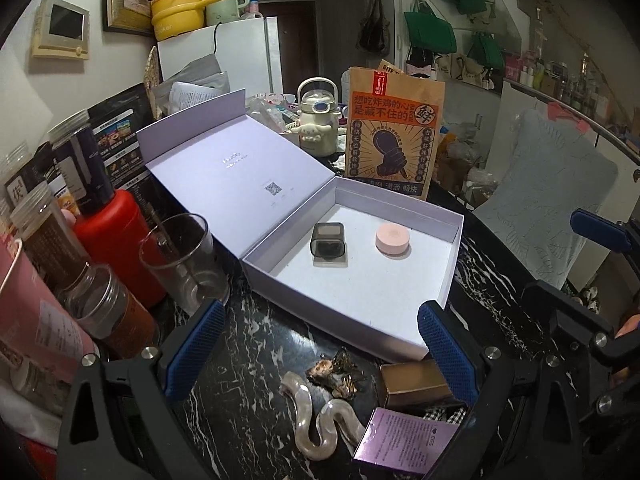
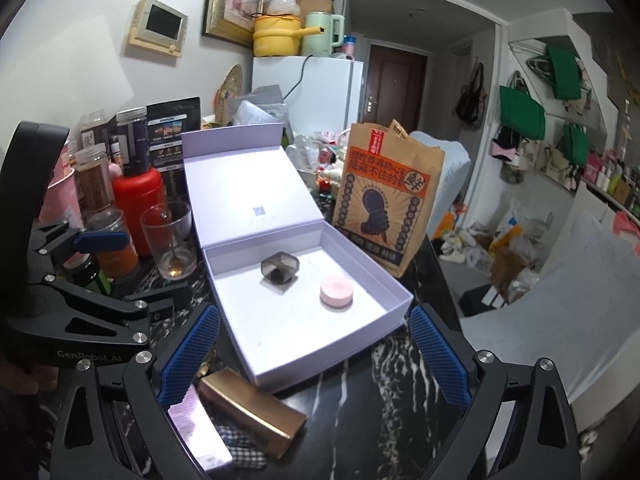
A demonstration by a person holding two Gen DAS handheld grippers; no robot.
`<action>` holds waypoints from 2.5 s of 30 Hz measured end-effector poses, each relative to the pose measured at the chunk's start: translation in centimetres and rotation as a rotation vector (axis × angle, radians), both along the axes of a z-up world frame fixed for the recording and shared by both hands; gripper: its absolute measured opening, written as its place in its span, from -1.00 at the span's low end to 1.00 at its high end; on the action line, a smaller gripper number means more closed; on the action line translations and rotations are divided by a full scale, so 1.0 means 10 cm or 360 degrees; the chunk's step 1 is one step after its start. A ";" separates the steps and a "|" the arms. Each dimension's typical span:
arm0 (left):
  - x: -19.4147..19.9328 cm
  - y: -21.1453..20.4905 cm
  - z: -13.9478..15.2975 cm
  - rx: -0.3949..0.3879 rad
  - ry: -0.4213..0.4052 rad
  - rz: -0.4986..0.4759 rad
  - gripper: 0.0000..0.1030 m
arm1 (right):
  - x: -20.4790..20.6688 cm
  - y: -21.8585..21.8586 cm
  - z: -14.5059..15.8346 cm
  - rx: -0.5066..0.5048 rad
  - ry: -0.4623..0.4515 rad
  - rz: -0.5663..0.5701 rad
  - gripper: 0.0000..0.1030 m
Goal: Organize rigid objects
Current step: 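Withdraw both tools from the box toward the remaining items, then grasp the purple barcode box with the right tool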
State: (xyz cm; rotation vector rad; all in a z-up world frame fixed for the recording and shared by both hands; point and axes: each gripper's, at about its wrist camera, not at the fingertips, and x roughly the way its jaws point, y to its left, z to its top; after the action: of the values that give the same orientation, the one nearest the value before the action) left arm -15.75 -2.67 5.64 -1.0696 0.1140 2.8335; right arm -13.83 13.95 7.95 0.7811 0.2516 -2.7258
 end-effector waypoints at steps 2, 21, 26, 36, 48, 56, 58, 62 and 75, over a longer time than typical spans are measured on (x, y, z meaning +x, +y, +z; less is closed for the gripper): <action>0.07 -0.02 -0.03 0.0007 0.0002 0.0006 0.92 | 0.05 0.03 -0.03 -0.0016 -0.0010 -0.0005 0.90; 0.39 -0.26 -0.23 0.0086 -0.0089 0.0076 0.92 | 0.34 0.16 -0.30 -0.0177 -0.0173 0.0033 0.90; 0.48 -0.26 -0.34 0.0127 -0.0110 0.0069 0.92 | 0.40 0.14 -0.42 -0.0184 -0.0201 0.0080 0.89; 0.52 -0.32 -0.55 0.0239 -0.0185 0.0029 0.92 | 0.40 0.08 -0.69 -0.0271 -0.0327 0.0206 0.87; 0.52 -0.46 -0.83 0.0328 -0.0298 0.0015 0.91 | 0.29 -0.18 -0.94 -0.0286 -0.0464 0.0408 0.87; 0.54 -0.58 -0.89 0.0290 -0.0283 0.0000 0.91 | 0.20 -0.36 -1.11 -0.0213 -0.0546 0.0480 0.52; 0.52 -0.61 -0.89 0.0301 -0.0292 0.0003 0.91 | 0.19 -0.37 -1.12 -0.0237 -0.0580 0.0510 0.52; 0.49 -0.63 -0.91 0.0321 -0.0298 0.0001 0.91 | 0.18 -0.44 -1.15 -0.0218 -0.0624 0.0577 0.23; 0.38 -0.43 -0.93 0.0350 -0.0296 -0.0056 0.91 | 0.37 -0.13 -0.90 -0.0297 -0.0459 0.0554 -0.02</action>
State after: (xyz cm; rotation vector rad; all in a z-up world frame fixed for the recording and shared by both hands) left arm -11.98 -6.95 -3.69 -1.2571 -0.1879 2.6227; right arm -10.11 12.68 -1.09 0.9613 0.0603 -2.2424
